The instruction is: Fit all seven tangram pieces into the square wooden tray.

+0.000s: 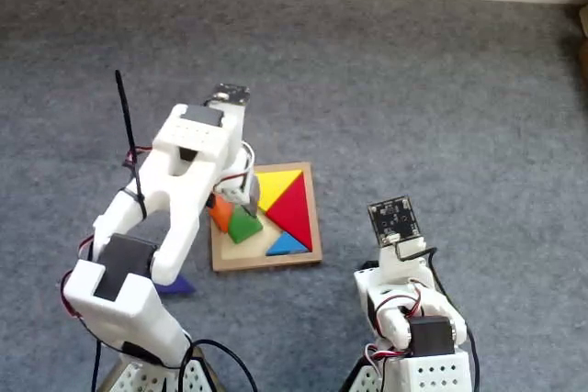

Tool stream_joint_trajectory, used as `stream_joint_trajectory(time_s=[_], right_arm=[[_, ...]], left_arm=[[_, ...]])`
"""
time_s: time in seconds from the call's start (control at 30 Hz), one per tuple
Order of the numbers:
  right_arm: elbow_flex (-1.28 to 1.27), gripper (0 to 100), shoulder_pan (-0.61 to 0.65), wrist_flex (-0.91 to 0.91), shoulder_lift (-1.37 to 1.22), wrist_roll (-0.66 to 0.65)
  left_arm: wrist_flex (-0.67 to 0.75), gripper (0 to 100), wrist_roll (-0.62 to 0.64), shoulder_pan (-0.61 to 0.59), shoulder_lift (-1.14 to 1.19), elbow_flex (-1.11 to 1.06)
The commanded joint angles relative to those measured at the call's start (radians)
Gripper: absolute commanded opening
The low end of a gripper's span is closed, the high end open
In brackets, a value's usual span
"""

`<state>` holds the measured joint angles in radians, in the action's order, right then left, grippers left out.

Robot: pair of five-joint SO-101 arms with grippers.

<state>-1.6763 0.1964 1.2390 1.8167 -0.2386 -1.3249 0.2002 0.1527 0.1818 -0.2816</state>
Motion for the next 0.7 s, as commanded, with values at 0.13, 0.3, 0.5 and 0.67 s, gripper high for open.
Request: stream_joint_trajectory(time_s=[0.13, 0.3, 0.5, 0.67], right_arm=[[-0.128, 0.8, -0.012, 0.005, 0.004, 0.000], [-0.128, 0.8, -0.012, 0.005, 0.004, 0.000], [-0.128, 0.8, -0.012, 0.005, 0.004, 0.000], [-0.128, 0.8, -0.012, 0.005, 0.004, 0.000]], left_arm=[[-0.133, 27, 0.020, 0.053, -0.019, 0.136], [-0.229, 21, 0.008, 0.094, -0.019, 0.202], [-0.229, 14, -0.193, 0.160, -0.016, 0.157], [-0.144, 6, -0.285, 0.143, -0.012, 0.090]])
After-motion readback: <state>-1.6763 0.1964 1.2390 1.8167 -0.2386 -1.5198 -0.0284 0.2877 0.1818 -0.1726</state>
